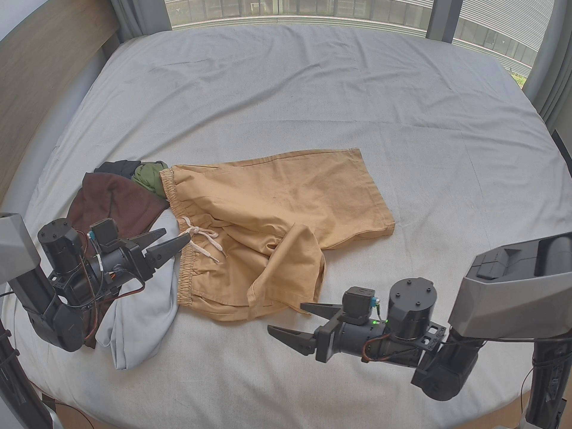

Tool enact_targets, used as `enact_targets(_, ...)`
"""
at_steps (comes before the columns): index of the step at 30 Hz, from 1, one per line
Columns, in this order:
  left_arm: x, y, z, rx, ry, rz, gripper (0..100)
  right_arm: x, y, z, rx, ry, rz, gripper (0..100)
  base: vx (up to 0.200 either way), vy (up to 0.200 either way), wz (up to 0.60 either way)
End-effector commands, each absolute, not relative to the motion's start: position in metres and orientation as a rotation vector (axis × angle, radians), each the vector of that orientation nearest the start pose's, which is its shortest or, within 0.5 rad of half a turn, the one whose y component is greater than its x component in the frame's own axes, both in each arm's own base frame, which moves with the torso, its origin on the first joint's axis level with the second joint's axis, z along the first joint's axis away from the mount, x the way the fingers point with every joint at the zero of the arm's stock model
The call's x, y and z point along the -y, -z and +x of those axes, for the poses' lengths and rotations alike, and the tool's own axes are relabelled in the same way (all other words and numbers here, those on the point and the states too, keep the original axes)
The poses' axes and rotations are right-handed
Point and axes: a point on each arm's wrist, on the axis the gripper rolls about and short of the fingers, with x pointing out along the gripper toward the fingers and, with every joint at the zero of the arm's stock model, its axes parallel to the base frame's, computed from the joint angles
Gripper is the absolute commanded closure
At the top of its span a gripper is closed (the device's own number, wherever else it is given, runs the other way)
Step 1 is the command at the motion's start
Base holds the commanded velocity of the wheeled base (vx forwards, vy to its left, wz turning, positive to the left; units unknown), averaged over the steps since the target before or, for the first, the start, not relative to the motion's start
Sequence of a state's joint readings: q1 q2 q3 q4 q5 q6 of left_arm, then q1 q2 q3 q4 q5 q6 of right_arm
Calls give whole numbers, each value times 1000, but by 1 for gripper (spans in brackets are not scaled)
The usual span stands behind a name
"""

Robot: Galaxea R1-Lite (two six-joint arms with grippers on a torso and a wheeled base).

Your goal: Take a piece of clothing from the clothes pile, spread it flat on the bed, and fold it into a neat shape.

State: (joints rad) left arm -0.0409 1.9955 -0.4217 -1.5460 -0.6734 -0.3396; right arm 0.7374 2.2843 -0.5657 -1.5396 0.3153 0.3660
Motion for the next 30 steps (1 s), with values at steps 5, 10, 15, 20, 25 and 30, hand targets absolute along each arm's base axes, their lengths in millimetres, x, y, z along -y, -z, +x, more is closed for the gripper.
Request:
enact_targets(5, 29, -93, 296, -157, 710, -334, 0, -188, -47, 248, -356, -867, 300, 0, 0, 0, 0)
enact_targets(10, 29, -93, 296, -157, 710, -333, 0, -170, -30, 266, -377, -776, 272, 0, 0, 0, 0)
enact_targets(15, 29, -93, 296, -156, 710, -334, 0, -164, -5, 277, -399, -757, 175, 0, 0, 0, 0)
enact_targets(20, 29, -94, 296, -153, 710, -333, 0, -173, 8, 299, -334, -777, 85, 0, 0, 0, 0)
enact_targets(25, 28, -96, 296, -144, 710, -331, 0, -184, 14, 313, -305, -794, 39, 0, 0, 0, 0)
enact_targets(30, 28, -98, 296, -140, 709, -330, 0, -189, 20, 324, -302, -799, -10, 0, 0, 0, 0)
